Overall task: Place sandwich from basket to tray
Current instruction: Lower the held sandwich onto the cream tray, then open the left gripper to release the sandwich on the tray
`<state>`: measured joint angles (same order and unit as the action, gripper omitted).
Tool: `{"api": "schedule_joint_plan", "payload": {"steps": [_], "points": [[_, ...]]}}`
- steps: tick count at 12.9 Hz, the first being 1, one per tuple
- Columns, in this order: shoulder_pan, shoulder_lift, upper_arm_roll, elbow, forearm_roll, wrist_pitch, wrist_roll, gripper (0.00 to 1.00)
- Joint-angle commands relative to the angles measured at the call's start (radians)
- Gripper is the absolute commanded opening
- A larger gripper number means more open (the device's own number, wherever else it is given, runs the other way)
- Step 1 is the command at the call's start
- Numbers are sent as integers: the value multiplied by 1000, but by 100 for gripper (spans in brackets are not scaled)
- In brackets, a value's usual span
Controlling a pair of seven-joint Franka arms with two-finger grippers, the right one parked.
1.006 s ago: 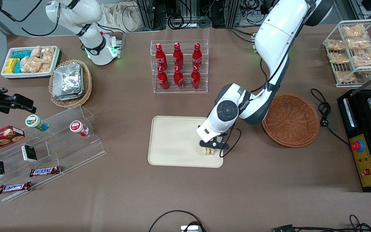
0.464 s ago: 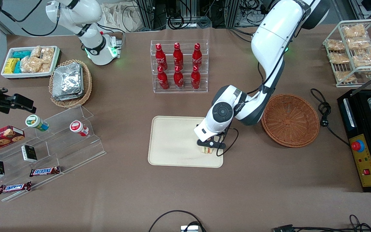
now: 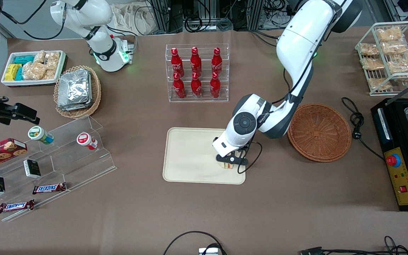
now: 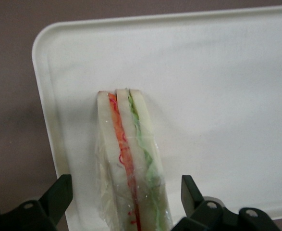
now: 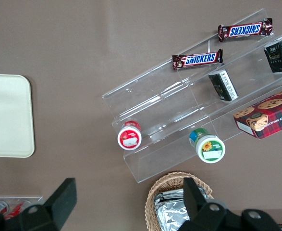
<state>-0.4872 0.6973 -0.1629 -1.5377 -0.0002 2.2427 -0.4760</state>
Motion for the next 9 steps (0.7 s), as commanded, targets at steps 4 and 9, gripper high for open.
{"api": "schedule_joint_plan", "payload": {"steps": [4, 9], "points": [[1, -41, 37, 102, 19, -101, -76, 100], [12, -136, 147, 134, 17, -183, -89, 100]]}}
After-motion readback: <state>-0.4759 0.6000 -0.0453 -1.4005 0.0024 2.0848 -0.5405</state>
